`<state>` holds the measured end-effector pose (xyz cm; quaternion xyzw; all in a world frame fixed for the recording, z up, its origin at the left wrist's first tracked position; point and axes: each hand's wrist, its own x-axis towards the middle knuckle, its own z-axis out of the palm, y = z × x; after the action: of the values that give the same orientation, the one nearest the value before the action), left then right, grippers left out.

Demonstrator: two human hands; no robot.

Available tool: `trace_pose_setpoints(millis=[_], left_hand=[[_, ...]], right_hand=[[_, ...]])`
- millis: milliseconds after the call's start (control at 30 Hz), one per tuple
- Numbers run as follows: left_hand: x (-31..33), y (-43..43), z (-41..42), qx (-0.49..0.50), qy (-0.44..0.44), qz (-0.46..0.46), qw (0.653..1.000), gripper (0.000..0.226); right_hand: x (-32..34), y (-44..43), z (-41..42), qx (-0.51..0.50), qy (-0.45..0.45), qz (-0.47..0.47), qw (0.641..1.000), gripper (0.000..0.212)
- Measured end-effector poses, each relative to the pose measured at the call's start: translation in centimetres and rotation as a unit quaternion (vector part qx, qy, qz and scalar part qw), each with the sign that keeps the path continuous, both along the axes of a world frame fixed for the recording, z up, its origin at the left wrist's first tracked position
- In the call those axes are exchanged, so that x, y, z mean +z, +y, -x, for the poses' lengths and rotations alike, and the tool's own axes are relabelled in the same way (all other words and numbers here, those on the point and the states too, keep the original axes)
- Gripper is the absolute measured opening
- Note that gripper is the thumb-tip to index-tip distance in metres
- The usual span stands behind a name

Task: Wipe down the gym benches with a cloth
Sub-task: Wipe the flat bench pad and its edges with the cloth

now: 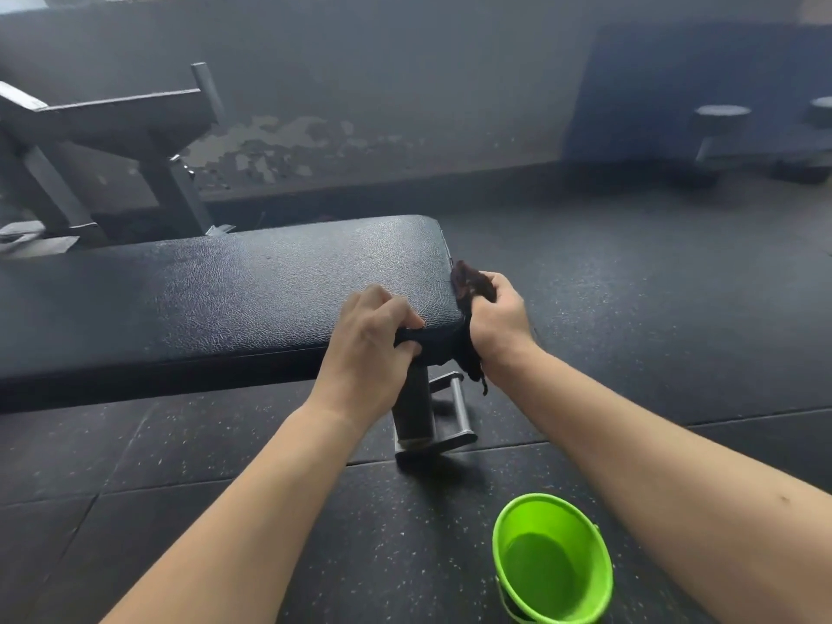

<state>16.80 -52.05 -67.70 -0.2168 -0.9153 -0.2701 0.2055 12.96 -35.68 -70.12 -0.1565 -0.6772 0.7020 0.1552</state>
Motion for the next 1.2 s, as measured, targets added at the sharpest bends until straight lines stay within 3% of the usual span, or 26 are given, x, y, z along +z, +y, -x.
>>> trace_pose_setpoints(millis=[167,267,400,533,700,800,967,1100,1200], left_hand=[[0.0,-0.1,0.2,-0.004,-0.008,0.0,1.0,0.021],[0.2,-0.2,0.3,-0.011,-0.015,0.003,1.0,0.021],[1.0,-0.8,-0.1,-0.032,-0.022,-0.003,0.999,0.02],[1.9,-2.8,-0.7,0.01,-0.015,0.009,1.0,0.023],[2.4,-6.6,-0.3,0.156,-0.009,-0.007,0.988,0.022],[2.7,-8.3,-0.1,0.207,-0.012,-0.014,0.978,0.02],[2.5,-10.0,-0.2,0.232,-0.03,-0.019,0.972,0.011],[2.6,-11.5,-0.5,0.259,-0.053,-0.025,0.964,0.01],[2.7,-12.7,-0.9,0.282,-0.068,-0.015,0.957,0.011]], right_hand=[[-1.4,-0.8,-5.7,0.004,0.05,-0.038,0.998,0.012],[-2.6,-2.2,-7.3,0.03,0.105,-0.049,0.993,0.024],[-1.8,-1.0,-4.6,-0.029,0.161,-0.194,0.967,0.029],[-0.4,-1.6,-4.2,-0.044,0.18,-0.344,0.92,0.023],[-1.0,-5.7,-5.7,0.062,0.262,-0.51,0.817,0.045],[-0.1,-8.2,-4.3,0.118,0.285,-0.566,0.765,0.041],[0.9,-5.7,-4.1,0.16,0.325,-0.598,0.715,0.041],[0.9,-0.6,-4.0,0.155,0.346,-0.595,0.709,0.036],[0.6,-2.0,-3.9,0.163,0.351,-0.589,0.71,0.036]])
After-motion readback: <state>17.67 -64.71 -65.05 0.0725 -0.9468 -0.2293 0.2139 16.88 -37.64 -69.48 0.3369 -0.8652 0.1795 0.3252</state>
